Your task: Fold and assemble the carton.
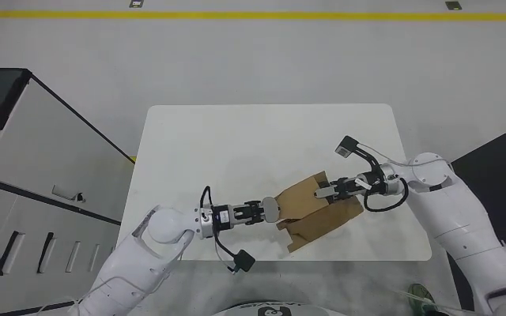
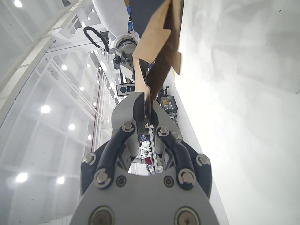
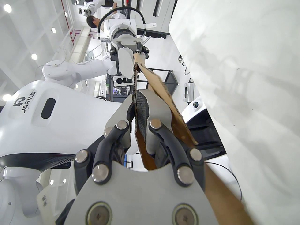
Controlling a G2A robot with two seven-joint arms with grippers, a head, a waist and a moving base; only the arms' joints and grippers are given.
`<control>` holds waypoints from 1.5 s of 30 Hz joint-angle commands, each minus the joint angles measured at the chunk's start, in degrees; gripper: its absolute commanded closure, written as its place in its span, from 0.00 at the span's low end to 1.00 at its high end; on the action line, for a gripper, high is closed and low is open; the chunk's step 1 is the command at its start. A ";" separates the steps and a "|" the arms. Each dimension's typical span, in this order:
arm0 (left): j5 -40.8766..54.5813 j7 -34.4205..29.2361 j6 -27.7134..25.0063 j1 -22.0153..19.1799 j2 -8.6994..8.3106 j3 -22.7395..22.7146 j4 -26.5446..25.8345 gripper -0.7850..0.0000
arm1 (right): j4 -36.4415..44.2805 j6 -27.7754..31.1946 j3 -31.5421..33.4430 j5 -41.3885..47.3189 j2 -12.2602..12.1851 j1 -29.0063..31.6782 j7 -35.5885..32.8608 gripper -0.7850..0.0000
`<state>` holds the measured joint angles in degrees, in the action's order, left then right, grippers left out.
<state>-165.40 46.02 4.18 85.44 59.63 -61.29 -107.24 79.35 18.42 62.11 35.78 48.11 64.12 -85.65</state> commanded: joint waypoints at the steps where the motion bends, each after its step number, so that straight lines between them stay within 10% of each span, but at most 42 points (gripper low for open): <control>1: 0.38 0.12 0.30 -0.08 -0.05 -0.01 -0.04 0.00 | -0.03 0.02 0.03 0.19 0.05 0.08 -0.18 1.00; 45: -4.56 -5.91 2.32 4.63 -1.82 -5.30 -1.65 0.00 | -4.06 0.19 10.59 18.06 -0.19 8.37 0.34 1.00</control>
<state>-170.02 40.16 6.49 90.05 57.81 -66.58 -108.91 75.28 18.62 72.72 53.90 47.93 72.51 -85.34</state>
